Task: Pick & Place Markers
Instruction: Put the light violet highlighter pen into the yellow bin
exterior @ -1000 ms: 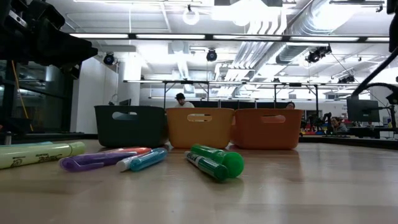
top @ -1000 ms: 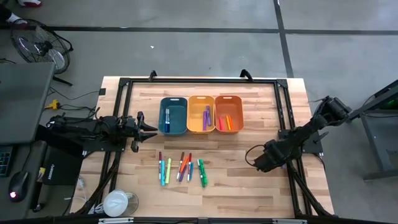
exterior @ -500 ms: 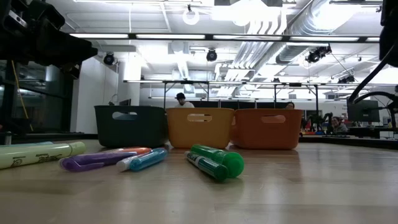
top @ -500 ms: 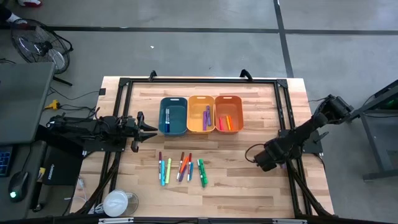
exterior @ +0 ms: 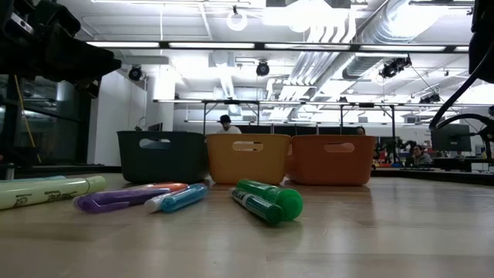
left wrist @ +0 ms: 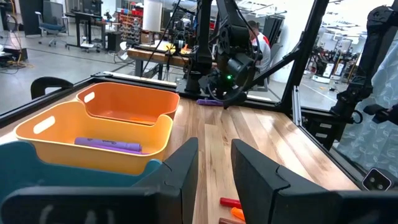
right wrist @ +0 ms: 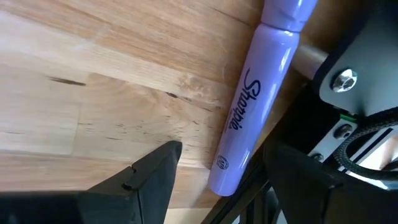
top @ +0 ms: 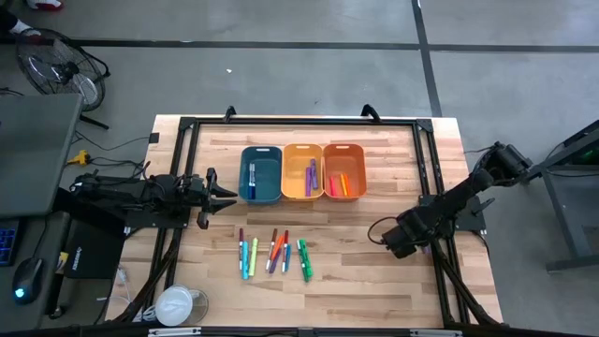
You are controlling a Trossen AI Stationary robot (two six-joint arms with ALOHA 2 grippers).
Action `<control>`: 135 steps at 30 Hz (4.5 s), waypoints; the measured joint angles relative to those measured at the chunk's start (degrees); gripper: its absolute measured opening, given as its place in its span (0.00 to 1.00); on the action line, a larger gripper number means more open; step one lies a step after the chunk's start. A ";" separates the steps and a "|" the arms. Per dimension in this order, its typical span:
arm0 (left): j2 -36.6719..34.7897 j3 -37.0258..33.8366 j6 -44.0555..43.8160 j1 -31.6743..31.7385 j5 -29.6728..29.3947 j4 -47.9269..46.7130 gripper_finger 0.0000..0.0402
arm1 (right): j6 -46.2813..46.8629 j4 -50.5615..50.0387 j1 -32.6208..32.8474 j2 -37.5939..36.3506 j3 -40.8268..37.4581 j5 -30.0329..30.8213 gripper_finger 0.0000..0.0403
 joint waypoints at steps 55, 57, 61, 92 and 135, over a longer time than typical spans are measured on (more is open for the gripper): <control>0.01 0.00 0.00 -0.01 0.02 0.01 0.23 | 19.98 5.77 -5.44 -4.55 -1.44 8.58 0.52; 0.01 0.00 0.00 -0.01 0.02 0.02 0.23 | 19.96 4.92 -5.94 -4.55 -1.44 8.42 0.52; 0.02 0.00 0.00 0.00 0.02 0.02 0.23 | 20.67 3.88 -6.14 -4.55 -1.42 8.70 0.52; 0.01 0.01 0.00 -0.02 0.02 0.01 0.23 | 11.69 7.83 -6.10 -4.55 -1.43 9.26 0.15; 0.01 0.01 0.00 -0.02 0.02 0.00 0.23 | -7.85 3.30 -6.05 -15.13 16.25 27.69 0.14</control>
